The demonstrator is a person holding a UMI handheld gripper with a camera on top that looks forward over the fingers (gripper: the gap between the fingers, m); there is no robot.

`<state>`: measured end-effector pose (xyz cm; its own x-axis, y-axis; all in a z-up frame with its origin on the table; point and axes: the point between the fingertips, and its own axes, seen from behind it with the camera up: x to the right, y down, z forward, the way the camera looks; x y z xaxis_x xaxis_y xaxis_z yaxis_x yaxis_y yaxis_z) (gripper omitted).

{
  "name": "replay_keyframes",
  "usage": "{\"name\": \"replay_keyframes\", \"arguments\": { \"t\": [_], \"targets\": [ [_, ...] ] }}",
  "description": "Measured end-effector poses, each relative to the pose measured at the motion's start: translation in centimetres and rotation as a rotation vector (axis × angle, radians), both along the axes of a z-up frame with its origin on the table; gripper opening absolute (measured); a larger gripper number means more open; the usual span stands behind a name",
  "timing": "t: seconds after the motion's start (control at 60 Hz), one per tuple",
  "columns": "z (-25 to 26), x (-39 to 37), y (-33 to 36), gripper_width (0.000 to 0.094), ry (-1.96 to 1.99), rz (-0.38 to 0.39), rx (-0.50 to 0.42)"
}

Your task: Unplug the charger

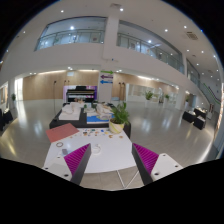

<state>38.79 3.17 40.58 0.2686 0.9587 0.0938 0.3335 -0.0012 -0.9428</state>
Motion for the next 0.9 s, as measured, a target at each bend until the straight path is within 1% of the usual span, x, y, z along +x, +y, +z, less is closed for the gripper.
{"name": "replay_keyframes", "arguments": {
  "t": [0.167, 0.217, 0.3, 0.583, 0.617, 0.667, 0.767, 0.9],
  "targets": [
    [-2.0, -0.4, -3.8, 0.0854, -0.037, 0.092, -0.009],
    [-3.4, -1.4, -6.4, 0.0849, -0.052, 0.12, -0.014],
    [-4.9, -1.2, -9.0, 0.0853, -0.086, 0.177, -0.019],
    [-14.7, -5.7, -20.2, 0.0853, -0.169, 0.355, -0.042],
    [-16.5, -7.5, -21.2, 0.0853, -0.166, 0.368, -0.043],
    [-17.7, -8.0, -22.7, 0.0854, -0.161, 0.389, -0.045],
    [-21.5, -12.3, -25.3, 0.0853, -0.133, 0.415, -0.045],
    [-26.0, -18.7, -26.5, 0.0855, -0.098, 0.392, -0.048]
  ]
}}
